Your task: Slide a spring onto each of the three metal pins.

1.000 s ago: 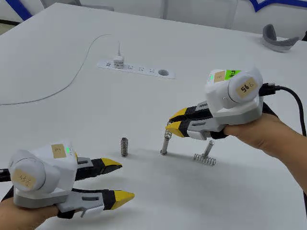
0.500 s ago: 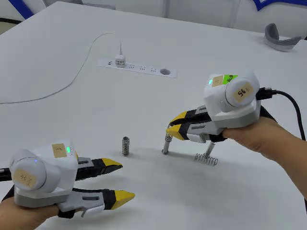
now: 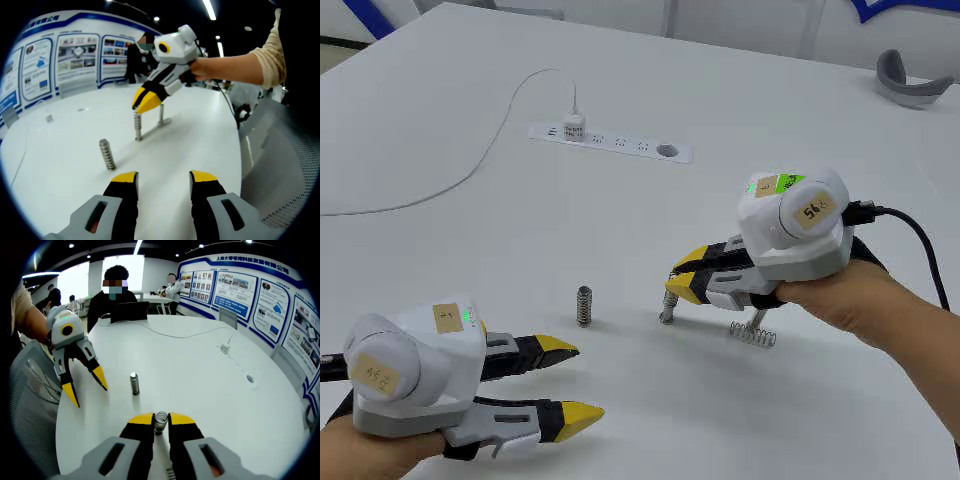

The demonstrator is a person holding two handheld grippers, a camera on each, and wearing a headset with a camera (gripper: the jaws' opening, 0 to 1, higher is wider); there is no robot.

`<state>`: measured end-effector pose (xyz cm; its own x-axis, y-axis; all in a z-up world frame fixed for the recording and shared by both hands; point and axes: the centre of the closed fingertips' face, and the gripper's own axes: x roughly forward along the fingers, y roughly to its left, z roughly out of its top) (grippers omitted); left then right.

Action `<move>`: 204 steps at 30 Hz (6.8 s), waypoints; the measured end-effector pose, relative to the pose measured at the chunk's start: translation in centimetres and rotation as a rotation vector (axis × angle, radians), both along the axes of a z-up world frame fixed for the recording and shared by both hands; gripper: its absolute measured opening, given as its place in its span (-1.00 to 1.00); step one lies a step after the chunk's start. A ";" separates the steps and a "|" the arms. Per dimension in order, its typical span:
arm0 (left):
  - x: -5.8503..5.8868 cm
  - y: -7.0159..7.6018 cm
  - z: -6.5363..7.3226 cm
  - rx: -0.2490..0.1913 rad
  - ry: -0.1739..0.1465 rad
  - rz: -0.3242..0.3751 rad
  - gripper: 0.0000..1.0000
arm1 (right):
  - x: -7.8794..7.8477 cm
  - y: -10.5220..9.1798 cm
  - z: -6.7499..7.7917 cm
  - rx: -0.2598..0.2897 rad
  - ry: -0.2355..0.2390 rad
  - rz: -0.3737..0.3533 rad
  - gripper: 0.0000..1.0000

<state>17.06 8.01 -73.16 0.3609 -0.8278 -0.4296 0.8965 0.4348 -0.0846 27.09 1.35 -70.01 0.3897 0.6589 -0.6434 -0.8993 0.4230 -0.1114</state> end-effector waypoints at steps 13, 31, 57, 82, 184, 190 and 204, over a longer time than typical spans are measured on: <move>0.0 -0.1 0.0 -0.001 0.005 0.004 -0.18 | 0.1 -0.1 -1.3 -0.002 0.019 -0.020 -0.77; -0.1 -0.2 0.2 -0.010 0.008 0.006 -0.19 | 0.2 -0.2 -2.4 -0.012 0.025 -0.036 -0.76; 0.2 -0.5 0.2 -0.013 0.002 -0.003 -0.18 | -0.3 -1.5 -2.6 -0.023 0.028 -0.062 -0.68; 0.4 -1.7 0.7 -0.014 -0.007 -0.029 -0.19 | -2.3 -5.0 -2.3 -0.022 0.021 -0.120 -0.66; 0.4 -3.9 1.3 0.001 -0.019 -0.072 -0.28 | -5.6 -10.4 -6.1 -0.128 0.143 -0.107 -0.77; 0.5 -5.0 1.4 0.004 -0.030 -0.102 -0.28 | -6.3 -9.7 -5.2 -0.125 0.137 -0.076 -0.77; 0.7 -7.2 1.1 0.032 -0.061 -0.181 -0.31 | -8.1 -7.4 -3.2 -0.135 0.119 0.020 -0.77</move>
<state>17.80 0.78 -72.02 0.2332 -0.8678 -0.4387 0.9635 0.2671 -0.0161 19.02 -6.09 -73.24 0.2932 0.5703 -0.7673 -0.9175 0.3934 -0.0583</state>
